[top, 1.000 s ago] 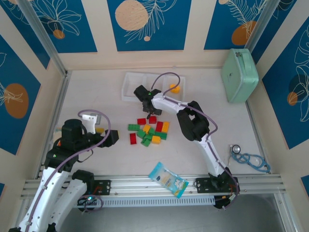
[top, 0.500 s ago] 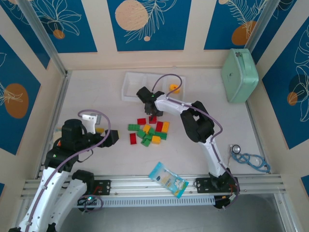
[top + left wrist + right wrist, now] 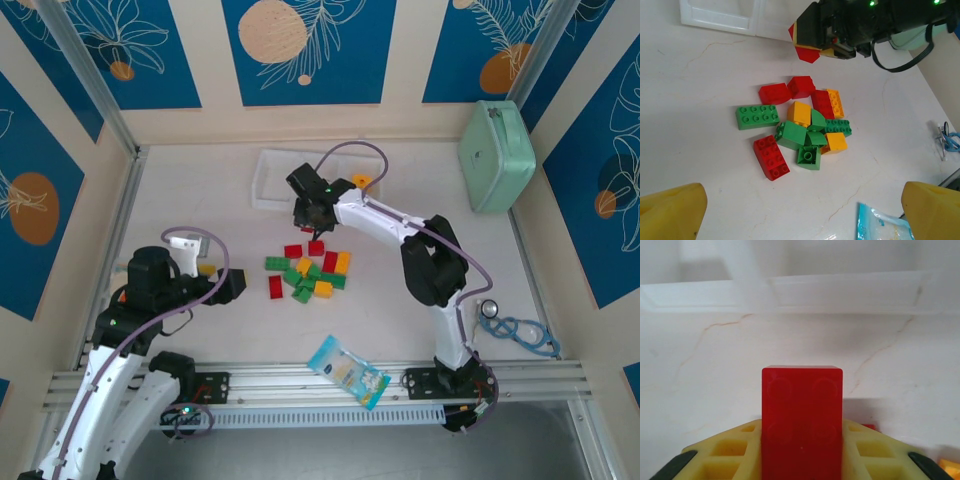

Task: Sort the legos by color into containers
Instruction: Pick up the lego from the center of the table, then place the lego in the container.

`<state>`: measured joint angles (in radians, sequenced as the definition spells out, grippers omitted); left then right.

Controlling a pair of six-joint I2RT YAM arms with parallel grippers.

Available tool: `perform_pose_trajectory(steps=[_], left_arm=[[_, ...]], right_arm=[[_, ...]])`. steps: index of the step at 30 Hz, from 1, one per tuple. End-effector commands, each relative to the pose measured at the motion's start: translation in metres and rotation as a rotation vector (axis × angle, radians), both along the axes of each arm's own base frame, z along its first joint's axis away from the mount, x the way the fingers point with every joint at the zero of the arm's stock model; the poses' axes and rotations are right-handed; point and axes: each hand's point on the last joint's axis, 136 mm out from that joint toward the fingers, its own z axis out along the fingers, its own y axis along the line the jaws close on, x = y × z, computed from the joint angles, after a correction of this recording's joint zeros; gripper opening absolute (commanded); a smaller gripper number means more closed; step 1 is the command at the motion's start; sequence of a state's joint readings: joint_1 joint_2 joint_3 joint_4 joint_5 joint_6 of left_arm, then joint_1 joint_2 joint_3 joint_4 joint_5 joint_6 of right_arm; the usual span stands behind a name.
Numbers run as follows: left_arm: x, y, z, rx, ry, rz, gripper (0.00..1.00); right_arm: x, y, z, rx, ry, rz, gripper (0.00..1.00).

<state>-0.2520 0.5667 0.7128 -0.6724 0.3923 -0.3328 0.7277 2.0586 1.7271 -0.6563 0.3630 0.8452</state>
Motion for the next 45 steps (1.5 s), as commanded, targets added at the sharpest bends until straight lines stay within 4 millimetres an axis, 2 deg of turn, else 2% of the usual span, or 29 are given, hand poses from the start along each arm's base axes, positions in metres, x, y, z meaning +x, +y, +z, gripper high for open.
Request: perform_pose_trajectory(steps=[1,5,8,10,14,19,21,23,27,31,35,39,42,45], left_arm=[[0.0,-0.003,0.001,-0.005,-0.012,-0.02,1.0],[0.0,-0.003,0.001,-0.004,-0.009,-0.019,0.99],[0.0,-0.003,0.001,-0.002,-0.01,-0.018,0.99],[-0.001,-0.003,0.001,-0.004,-0.009,-0.022,1.0],[-0.001,-0.004,0.001,-0.005,-0.01,-0.026,0.99],[-0.001,-0.004,0.0,-0.006,-0.006,-0.027,0.99],[-0.001,-0.005,0.0,-0.009,-0.006,-0.032,0.99],[-0.001,-0.007,0.0,-0.012,0.0,-0.041,1.0],[0.0,-0.007,-0.001,-0.012,0.008,-0.046,0.99],[0.0,-0.007,-0.003,-0.008,0.015,-0.044,1.0],[0.0,-0.007,-0.003,-0.005,0.012,-0.045,1.0],[0.001,-0.007,-0.003,-0.004,0.015,-0.045,0.99],[-0.001,-0.009,-0.002,-0.01,0.01,-0.061,0.99],[-0.002,-0.011,-0.001,-0.017,0.006,-0.072,1.0]], right_arm=[[0.006,0.018,0.04,0.071,-0.069,0.091,0.21],[0.038,0.017,0.055,0.066,-0.126,0.127,0.21],[0.066,0.018,0.055,0.053,-0.165,0.171,0.23],[0.086,0.015,0.052,0.024,-0.183,0.184,0.23],[0.113,0.006,0.042,0.007,-0.161,0.178,0.24],[0.13,-0.005,0.025,0.023,-0.131,0.147,0.24],[0.131,-0.008,0.02,0.032,-0.117,0.138,0.25],[0.131,-0.011,0.015,0.044,-0.1,0.129,0.3],[0.127,-0.012,0.018,0.061,-0.086,0.126,0.52],[0.124,-0.018,0.037,0.054,-0.105,0.111,0.75],[0.116,-0.024,0.056,0.043,-0.114,0.114,0.85],[0.096,-0.033,0.072,0.032,-0.084,0.107,0.91],[0.071,-0.025,0.08,0.047,-0.066,0.178,0.97],[0.046,-0.029,0.083,-0.001,-0.041,0.2,0.99]])
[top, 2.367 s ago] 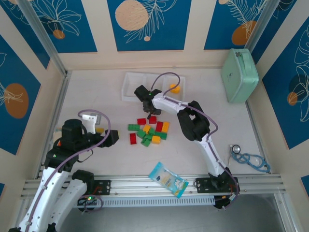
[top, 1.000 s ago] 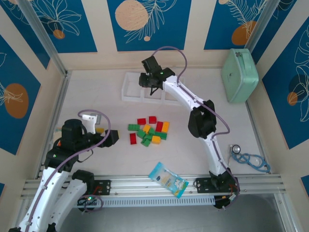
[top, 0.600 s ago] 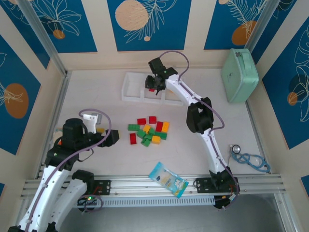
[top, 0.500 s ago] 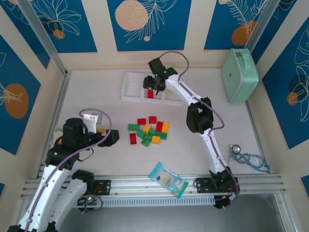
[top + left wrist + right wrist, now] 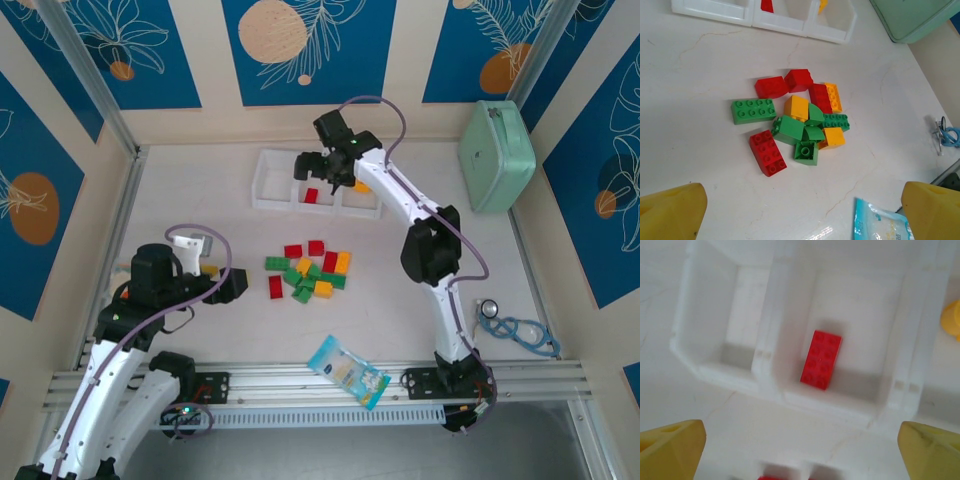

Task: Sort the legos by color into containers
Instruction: Place the lego in the container, then pick up the lego from the center of the table.

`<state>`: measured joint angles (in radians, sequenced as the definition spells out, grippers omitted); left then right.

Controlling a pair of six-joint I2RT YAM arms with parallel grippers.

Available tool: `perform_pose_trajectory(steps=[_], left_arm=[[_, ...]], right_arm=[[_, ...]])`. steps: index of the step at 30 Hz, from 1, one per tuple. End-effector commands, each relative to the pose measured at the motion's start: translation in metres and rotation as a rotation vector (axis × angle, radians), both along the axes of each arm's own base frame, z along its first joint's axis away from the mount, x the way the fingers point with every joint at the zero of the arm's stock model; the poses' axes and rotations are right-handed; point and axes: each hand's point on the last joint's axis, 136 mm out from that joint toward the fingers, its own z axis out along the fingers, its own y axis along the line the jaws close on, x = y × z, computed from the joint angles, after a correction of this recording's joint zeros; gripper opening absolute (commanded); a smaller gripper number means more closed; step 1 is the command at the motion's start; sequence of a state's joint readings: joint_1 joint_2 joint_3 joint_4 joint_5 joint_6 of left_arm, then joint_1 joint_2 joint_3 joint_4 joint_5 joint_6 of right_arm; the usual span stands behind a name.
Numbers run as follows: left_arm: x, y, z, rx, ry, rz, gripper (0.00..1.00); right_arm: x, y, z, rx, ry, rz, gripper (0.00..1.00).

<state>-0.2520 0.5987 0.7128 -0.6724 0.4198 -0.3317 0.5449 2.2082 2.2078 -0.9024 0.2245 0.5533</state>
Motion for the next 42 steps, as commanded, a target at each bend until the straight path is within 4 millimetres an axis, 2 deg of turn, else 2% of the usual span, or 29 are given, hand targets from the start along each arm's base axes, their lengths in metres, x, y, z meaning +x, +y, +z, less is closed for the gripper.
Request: perform_pose_trajectory(steps=[1,7,12,16,25,31,42], left_arm=[[-0.002,-0.006,0.003,-0.01,-0.025,-0.047,0.99],[-0.001,-0.005,0.0,-0.003,-0.009,-0.039,0.99],[0.001,-0.004,-0.003,0.006,0.011,-0.029,0.99],[0.001,-0.004,-0.004,0.008,0.019,-0.027,0.99],[0.002,-0.002,-0.006,0.012,0.024,-0.019,0.99],[0.002,-0.002,-0.005,0.012,0.024,-0.017,0.99],[0.002,-0.002,-0.006,0.015,0.025,-0.014,1.0]], right_arm=[[-0.042,0.004,0.01,-0.026,0.05,0.071,0.99],[-0.092,0.005,-0.007,-0.023,0.14,0.114,1.0],[-0.115,0.002,-0.04,-0.065,0.217,0.134,0.95],[-0.119,0.0,-0.065,-0.073,0.272,0.143,0.89],[-0.114,0.01,-0.1,-0.104,0.353,0.165,0.73],[-0.111,0.001,-0.115,-0.174,0.377,0.128,0.73],[-0.11,0.001,-0.135,-0.24,0.406,0.115,0.69]])
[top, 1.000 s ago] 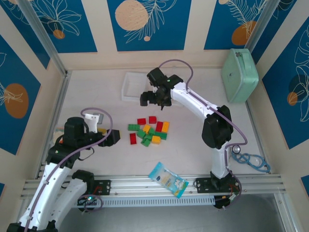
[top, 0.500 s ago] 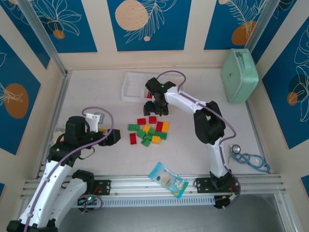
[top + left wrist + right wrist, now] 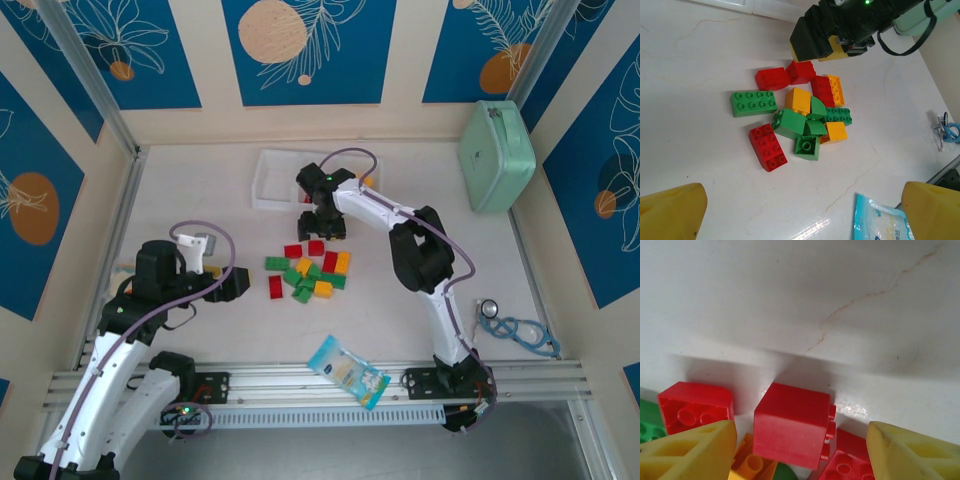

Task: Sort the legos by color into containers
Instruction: Pick up the lego from the center of the table.

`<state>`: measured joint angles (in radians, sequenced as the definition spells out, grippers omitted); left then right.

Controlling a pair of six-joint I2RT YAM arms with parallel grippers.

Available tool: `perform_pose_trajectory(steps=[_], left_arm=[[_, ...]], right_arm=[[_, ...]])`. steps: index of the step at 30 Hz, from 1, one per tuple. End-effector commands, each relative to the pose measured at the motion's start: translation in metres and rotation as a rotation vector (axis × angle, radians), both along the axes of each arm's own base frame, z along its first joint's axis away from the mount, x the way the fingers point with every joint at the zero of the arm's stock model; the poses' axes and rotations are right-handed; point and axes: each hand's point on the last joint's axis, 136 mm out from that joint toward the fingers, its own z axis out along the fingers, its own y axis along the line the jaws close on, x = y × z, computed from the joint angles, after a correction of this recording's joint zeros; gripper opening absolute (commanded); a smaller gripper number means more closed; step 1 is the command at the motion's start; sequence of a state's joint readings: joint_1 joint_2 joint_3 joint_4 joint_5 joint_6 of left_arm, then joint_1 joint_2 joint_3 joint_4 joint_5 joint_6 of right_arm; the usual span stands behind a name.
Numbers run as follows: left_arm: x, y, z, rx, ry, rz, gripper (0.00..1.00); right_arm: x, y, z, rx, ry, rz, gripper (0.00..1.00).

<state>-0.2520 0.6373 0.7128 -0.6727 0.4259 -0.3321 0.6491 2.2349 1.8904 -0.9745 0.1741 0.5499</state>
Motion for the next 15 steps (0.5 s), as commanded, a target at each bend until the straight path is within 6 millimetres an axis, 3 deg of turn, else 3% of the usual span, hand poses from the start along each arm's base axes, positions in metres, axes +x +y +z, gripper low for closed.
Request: perform_pose_trajectory(steps=[1,15], left_arm=[[-0.001,0.0,0.001,0.009,-0.013,-0.01,0.99],[-0.001,0.0,0.002,0.008,-0.016,-0.01,0.99]], right_arm=[[-0.005,-0.003,-0.01,-0.05,0.034,-0.004,0.69],[-0.009,0.008,-0.02,-0.076,0.057,0.029,0.64]])
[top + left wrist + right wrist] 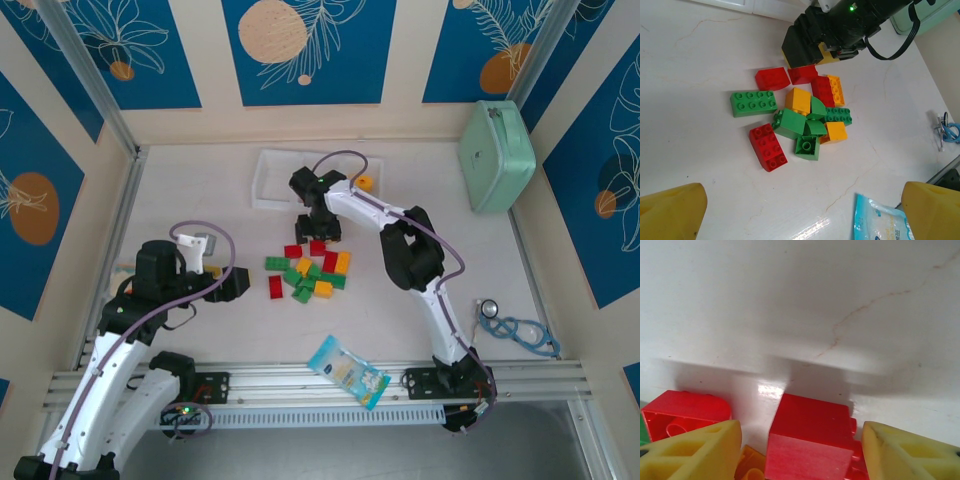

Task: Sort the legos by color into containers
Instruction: Pick up the lego from the center of the table.

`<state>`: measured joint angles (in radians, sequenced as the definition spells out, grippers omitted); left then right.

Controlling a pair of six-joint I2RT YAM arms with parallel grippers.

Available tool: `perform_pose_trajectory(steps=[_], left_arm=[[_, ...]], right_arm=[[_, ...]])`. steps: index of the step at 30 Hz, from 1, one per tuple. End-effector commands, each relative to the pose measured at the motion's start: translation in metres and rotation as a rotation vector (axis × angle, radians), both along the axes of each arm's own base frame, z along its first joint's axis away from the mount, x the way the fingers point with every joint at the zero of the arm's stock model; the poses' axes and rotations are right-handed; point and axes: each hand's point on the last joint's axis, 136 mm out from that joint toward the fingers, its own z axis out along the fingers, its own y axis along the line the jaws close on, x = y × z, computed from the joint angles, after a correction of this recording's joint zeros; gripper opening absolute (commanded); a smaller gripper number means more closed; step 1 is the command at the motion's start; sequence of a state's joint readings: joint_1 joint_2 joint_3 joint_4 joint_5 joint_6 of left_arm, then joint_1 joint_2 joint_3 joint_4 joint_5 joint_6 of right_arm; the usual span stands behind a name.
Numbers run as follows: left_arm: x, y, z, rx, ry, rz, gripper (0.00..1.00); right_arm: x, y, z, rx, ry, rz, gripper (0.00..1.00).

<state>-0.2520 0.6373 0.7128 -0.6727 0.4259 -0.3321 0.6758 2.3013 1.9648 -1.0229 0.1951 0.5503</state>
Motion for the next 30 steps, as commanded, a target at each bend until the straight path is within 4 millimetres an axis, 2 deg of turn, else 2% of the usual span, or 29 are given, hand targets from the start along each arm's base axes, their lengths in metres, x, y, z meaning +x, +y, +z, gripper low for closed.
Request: perform_pose_trajectory(steps=[1,5,11,16,22,27,30], left_arm=[[-0.001,0.0,0.003,0.007,-0.018,-0.011,0.99],[-0.001,0.0,0.002,0.007,-0.014,-0.013,1.0],[-0.001,-0.001,0.002,0.006,-0.013,-0.012,0.99],[-0.001,0.0,0.002,0.006,-0.015,-0.011,0.99],[0.0,-0.001,0.002,0.006,-0.013,-0.011,0.99],[0.0,-0.001,0.001,0.006,-0.01,-0.012,0.99],[0.0,-0.001,0.001,0.007,-0.008,-0.011,0.99]], right_arm=[[-0.006,-0.001,-0.011,-0.04,0.04,0.007,0.62],[-0.007,-0.004,-0.016,-0.06,0.045,0.011,0.59],[-0.004,-0.007,-0.017,-0.082,0.031,0.016,0.5],[-0.001,-0.007,-0.008,-0.083,0.006,0.018,0.37],[0.012,-0.002,0.029,-0.069,-0.111,0.032,0.33],[0.035,0.008,0.069,-0.022,-0.288,0.059,0.32],[0.054,0.012,0.087,0.004,-0.356,0.057,0.31]])
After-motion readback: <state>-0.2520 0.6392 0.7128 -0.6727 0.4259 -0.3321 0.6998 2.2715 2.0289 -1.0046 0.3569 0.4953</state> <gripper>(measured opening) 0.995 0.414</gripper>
